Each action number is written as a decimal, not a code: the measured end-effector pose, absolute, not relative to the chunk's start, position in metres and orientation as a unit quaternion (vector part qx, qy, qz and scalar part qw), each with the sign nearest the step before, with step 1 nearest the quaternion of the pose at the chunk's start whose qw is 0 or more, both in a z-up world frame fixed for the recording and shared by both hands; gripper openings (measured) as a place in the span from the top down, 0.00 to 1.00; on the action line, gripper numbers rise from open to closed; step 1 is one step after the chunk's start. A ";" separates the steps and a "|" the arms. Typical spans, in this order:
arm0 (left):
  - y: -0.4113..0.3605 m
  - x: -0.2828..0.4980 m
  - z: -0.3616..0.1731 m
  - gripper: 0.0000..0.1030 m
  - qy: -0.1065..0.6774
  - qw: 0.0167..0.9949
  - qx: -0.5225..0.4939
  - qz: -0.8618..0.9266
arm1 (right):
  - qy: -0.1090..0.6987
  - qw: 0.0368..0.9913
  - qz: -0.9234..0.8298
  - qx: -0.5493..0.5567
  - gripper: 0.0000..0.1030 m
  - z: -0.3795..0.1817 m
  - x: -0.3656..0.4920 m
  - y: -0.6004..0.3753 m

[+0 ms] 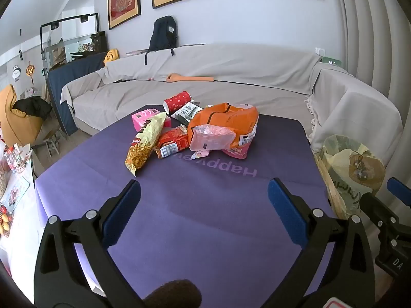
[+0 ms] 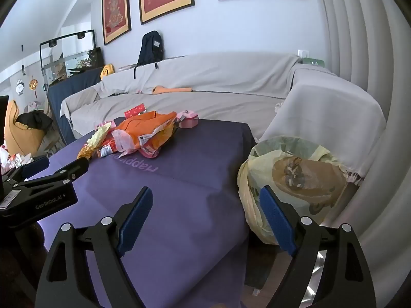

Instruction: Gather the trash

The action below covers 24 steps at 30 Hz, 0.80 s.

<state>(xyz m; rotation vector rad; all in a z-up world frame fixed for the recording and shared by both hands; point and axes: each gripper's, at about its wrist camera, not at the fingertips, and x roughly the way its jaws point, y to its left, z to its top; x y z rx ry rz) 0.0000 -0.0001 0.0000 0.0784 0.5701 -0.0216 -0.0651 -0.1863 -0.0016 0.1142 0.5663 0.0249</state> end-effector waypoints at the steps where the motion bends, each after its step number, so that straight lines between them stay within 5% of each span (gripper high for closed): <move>1: 0.000 0.000 0.000 0.09 0.280 0.959 0.038 -0.011 | 0.280 0.958 0.012 0.056 0.21 -0.002 -0.065 -0.186; 24: 0.000 0.000 0.000 0.09 0.280 0.959 0.038 -0.011 | 0.281 0.958 0.011 0.056 0.21 -0.001 -0.065 -0.188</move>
